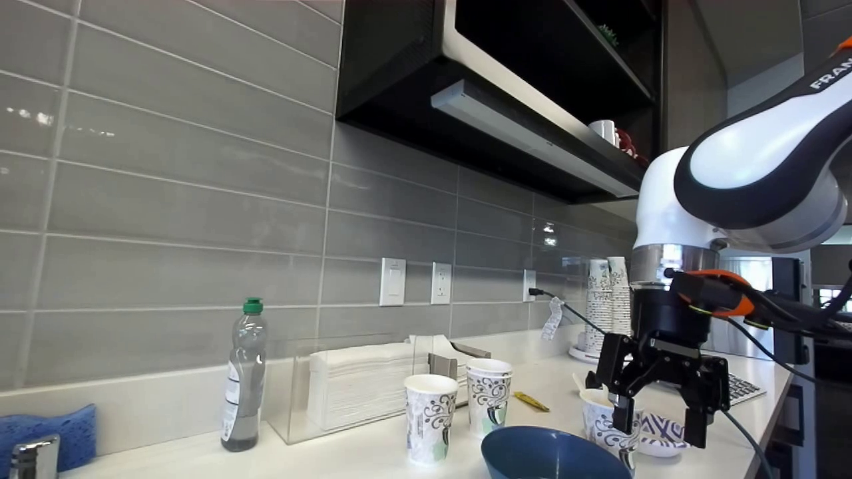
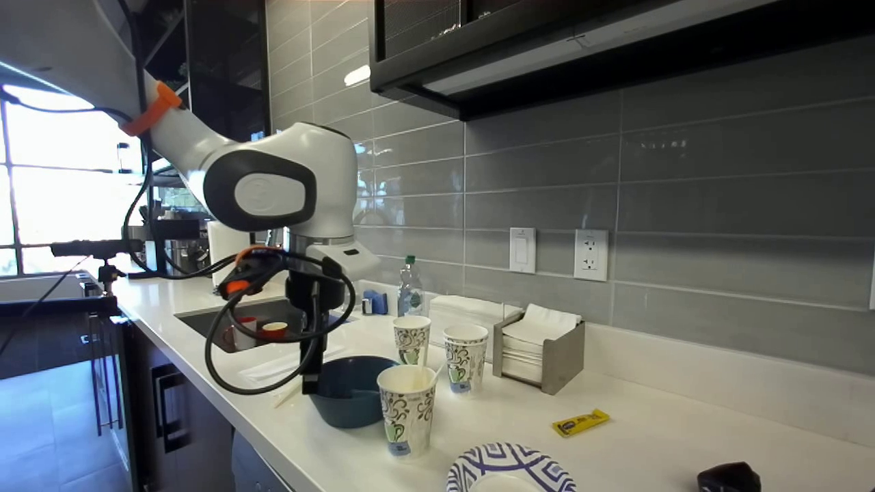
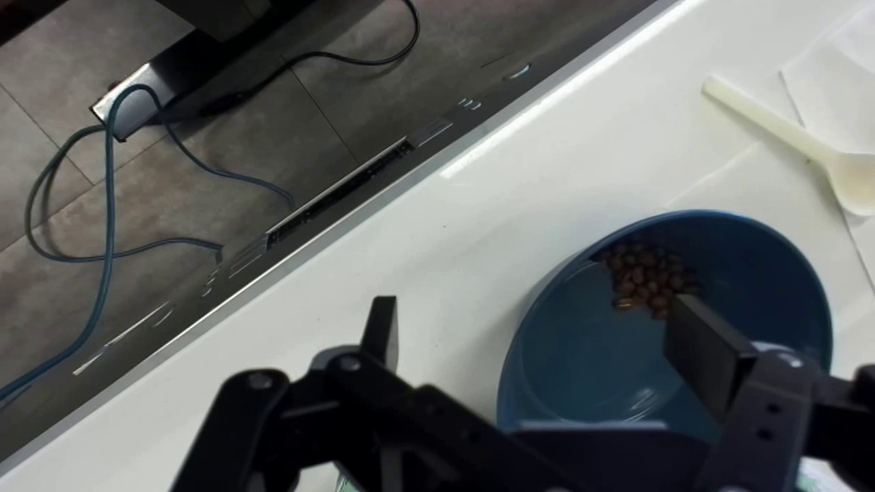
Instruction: Pour the beans in the blue bowl into the coffee cup
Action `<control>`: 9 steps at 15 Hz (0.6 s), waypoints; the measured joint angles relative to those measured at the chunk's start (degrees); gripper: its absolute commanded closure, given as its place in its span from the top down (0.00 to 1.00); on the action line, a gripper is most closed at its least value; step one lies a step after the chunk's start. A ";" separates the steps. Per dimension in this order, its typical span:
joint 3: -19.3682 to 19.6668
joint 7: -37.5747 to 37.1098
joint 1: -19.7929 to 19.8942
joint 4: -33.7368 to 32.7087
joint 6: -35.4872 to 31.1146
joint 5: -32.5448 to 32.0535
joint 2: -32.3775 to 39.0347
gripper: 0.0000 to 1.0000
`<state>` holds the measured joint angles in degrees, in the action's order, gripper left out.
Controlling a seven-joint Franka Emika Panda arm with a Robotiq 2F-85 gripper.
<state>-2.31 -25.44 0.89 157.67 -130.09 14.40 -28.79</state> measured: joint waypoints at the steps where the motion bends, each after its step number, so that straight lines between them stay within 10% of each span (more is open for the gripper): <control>1: 0.00 0.00 0.00 0.00 0.00 0.00 0.00 1.00; 9: -2.68 -6.12 0.69 0.03 -5.73 -0.24 4.16 1.00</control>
<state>-4.99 -31.56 1.58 157.70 -135.82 14.17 -24.64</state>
